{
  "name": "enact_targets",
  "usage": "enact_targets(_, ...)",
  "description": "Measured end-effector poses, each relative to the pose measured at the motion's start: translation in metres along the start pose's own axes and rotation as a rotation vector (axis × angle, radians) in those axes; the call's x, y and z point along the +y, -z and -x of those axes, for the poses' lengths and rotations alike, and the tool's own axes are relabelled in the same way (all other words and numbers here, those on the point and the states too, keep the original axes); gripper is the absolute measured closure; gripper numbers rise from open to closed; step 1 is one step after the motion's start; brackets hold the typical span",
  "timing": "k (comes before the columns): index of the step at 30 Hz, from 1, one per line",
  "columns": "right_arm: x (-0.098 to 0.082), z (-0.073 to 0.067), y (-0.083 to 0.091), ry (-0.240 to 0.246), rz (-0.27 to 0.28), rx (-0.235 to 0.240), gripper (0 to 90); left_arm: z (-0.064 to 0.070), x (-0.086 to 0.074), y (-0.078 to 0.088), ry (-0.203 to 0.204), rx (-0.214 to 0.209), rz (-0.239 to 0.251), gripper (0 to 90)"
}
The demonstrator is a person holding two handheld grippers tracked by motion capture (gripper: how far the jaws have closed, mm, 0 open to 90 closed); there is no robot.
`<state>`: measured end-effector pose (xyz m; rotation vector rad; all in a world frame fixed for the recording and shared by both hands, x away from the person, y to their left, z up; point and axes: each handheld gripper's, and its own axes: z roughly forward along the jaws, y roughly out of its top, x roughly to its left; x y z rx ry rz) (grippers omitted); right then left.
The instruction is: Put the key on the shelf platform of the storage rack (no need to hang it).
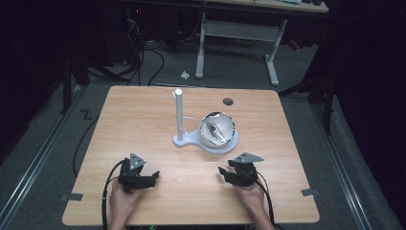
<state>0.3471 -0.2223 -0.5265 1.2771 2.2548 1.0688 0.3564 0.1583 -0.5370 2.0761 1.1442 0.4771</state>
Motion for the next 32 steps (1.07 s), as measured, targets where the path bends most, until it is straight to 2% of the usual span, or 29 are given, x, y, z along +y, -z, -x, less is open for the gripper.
enact_targets(14,-0.002,-0.004,-0.005,0.008,-0.018,-0.011,45.9,0.000,0.000,0.000,0.000,-0.001,0.001,16.2)
enact_targets(18,-0.002,-0.011,-0.007,0.077,-0.027,-0.054,44.5,0.000,0.000,0.000,0.000,-0.001,0.001,16.2)
enact_targets(32,-0.002,-0.011,-0.007,0.079,-0.028,-0.048,44.2,0.000,0.000,0.000,-0.001,-0.001,-0.002,16.2)
